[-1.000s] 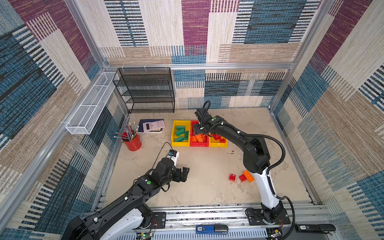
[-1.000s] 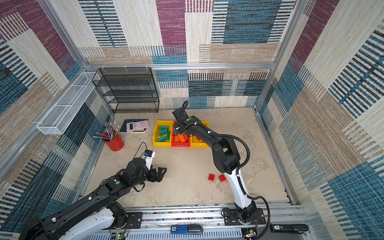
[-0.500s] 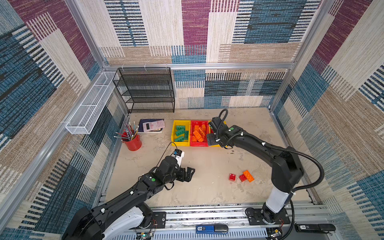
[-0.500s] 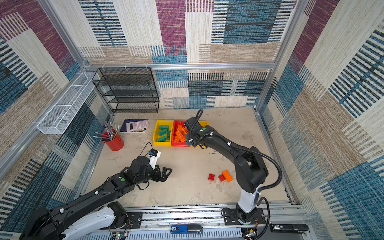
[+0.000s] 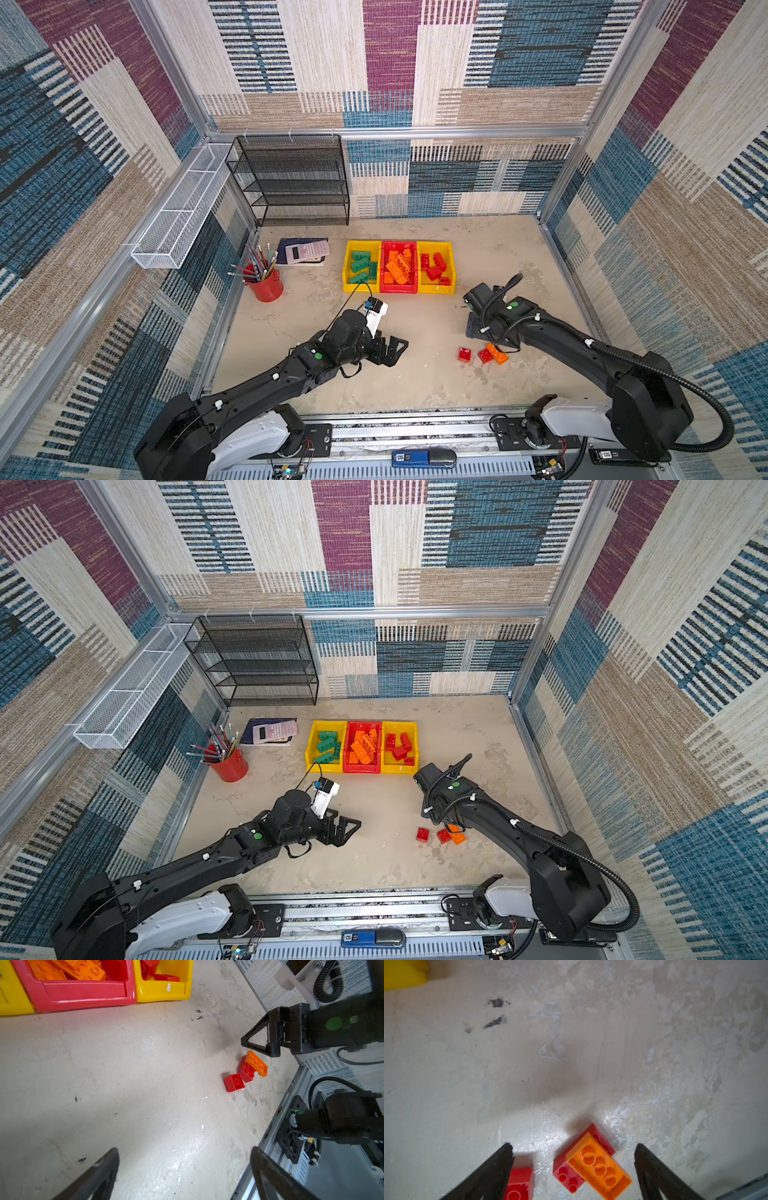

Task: Sort the legos into containers by color
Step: 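Move the right gripper to the orange brick on the red bricks and grasp it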

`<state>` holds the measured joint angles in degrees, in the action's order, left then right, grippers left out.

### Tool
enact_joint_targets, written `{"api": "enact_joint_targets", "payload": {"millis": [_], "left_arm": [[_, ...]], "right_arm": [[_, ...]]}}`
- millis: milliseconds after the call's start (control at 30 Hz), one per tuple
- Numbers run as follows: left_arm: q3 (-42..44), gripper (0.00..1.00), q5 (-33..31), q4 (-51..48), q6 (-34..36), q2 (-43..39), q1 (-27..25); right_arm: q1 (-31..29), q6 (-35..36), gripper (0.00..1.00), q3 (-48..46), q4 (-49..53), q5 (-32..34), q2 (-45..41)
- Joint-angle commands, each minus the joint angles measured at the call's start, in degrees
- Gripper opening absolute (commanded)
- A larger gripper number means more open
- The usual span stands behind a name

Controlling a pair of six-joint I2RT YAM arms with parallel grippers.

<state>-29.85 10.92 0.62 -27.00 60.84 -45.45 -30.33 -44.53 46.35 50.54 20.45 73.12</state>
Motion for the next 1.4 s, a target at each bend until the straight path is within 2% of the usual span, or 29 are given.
{"api": "enact_joint_targets", "payload": {"millis": [0, 67, 267, 400, 600, 767, 1033, 1133, 1367], "left_arm": [[0.2, 0.98, 0.8, 0.7, 0.1, -1.4, -0.3], [0.8, 0.99, 0.4, 0.2, 0.2, -2.8, -0.2], [2.3, 0.99, -1.1, -1.9, 1.2, -7.0, -0.2], [2.3, 0.99, -1.1, -2.9, 2.3, -7.8, -0.3], [2.7, 0.99, -0.7, -2.4, 3.0, -7.5, -0.3], [2.6, 0.99, -1.8, -3.2, 3.5, -7.8, -0.3], [2.9, 0.99, -2.9, -3.6, 3.6, -8.2, -0.3], [2.7, 0.99, -2.8, -3.6, 3.6, -7.7, -0.2], [2.5, 0.99, -2.9, -4.3, 3.4, -7.3, -0.3]], "right_arm": [[1.1, -4.7, 0.92, -0.9, -0.6, 0.9, -2.0], [1.6, -6.4, 0.92, -1.4, 0.4, 0.6, -2.7], [1.8, -10.0, 0.92, -7.7, -1.2, -6.9, -5.8], [1.7, -12.0, 0.91, -9.3, -1.4, -8.2, -7.1], [1.7, -9.1, 0.87, -9.6, -4.4, -11.7, -5.2], [1.6, -6.5, 0.79, -8.5, -6.8, -14.7, -2.0], [1.5, -4.1, 0.69, -7.5, -8.1, -14.9, -1.0], [1.4, -2.7, 0.69, -6.9, -8.4, -14.5, -0.4], [1.4, 0.4, 0.76, -3.6, -4.5, -10.0, 0.7]]}}
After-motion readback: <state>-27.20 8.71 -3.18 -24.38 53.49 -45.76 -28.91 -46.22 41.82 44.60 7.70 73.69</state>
